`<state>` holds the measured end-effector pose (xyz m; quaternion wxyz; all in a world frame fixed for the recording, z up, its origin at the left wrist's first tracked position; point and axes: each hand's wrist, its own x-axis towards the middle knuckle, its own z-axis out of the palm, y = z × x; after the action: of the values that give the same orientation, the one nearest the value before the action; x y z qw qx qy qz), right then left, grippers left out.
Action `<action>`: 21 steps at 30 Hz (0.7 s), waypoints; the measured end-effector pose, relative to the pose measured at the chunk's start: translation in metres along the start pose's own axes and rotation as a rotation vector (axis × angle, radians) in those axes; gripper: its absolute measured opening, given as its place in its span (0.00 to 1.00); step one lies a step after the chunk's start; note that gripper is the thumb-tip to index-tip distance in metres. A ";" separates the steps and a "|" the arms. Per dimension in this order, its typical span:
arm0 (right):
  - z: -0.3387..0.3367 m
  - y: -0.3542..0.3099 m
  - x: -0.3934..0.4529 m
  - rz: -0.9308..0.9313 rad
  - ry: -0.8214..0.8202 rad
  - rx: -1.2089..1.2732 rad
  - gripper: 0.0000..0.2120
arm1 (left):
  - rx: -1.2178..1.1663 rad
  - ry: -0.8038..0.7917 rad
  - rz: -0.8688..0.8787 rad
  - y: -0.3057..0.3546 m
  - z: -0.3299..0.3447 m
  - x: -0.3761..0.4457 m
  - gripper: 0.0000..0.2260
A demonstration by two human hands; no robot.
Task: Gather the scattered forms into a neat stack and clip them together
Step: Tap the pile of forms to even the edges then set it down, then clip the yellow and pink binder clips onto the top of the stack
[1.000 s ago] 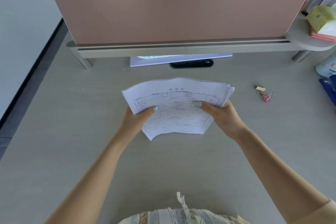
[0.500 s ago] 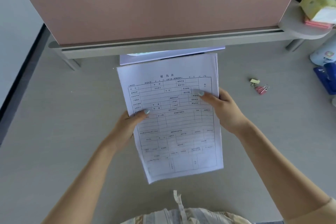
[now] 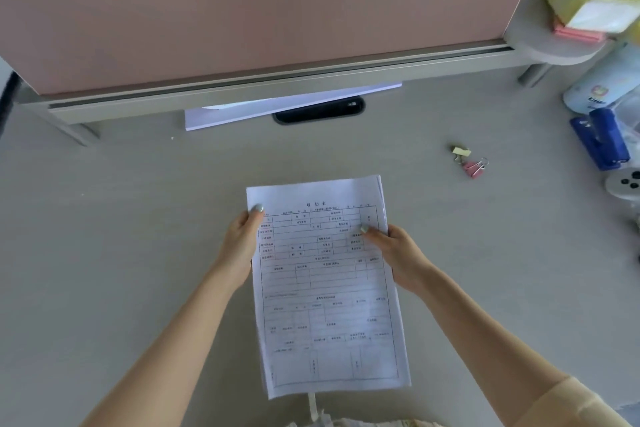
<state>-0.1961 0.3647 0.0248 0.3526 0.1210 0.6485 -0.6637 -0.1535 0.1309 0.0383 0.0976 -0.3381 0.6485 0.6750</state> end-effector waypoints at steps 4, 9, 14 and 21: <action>-0.009 0.019 0.013 0.093 0.048 -0.021 0.08 | 0.034 0.051 -0.051 -0.015 0.009 0.026 0.17; -0.055 0.009 0.044 -0.132 0.483 -0.275 0.07 | 0.095 0.095 -0.134 -0.038 0.004 0.043 0.21; -0.134 -0.034 0.085 -0.272 1.032 -0.595 0.17 | 0.113 0.123 -0.163 -0.047 -0.002 0.056 0.31; -0.171 -0.057 0.129 -0.152 0.829 -0.895 0.20 | 0.144 0.083 -0.159 -0.053 -0.001 0.067 0.27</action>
<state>-0.3758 0.4812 -0.0324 0.0393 0.1628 0.9542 -0.2479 -0.1736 0.1170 -0.0441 0.1480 -0.4083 0.6698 0.6024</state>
